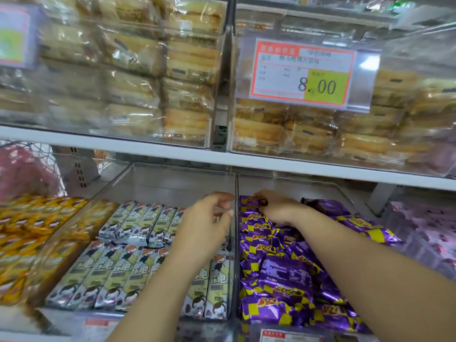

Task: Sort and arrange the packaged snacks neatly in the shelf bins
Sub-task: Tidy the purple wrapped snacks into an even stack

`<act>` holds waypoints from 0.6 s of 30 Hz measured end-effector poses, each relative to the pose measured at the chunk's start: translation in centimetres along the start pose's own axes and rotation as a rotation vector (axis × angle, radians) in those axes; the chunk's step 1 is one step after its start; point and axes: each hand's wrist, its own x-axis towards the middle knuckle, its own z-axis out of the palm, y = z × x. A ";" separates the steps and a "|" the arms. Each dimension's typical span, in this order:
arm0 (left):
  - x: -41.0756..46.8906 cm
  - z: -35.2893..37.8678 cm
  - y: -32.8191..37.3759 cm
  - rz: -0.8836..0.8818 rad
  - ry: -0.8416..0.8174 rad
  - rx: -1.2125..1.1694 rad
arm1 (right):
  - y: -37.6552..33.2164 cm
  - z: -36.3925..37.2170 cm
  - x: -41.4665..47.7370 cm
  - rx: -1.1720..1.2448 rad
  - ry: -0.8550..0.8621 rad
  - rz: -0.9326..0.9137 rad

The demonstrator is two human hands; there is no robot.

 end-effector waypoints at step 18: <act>-4.1 0.7 5.2 0.305 -0.427 0.361 | 4.7 -5.7 -14.6 -0.288 -0.055 -0.376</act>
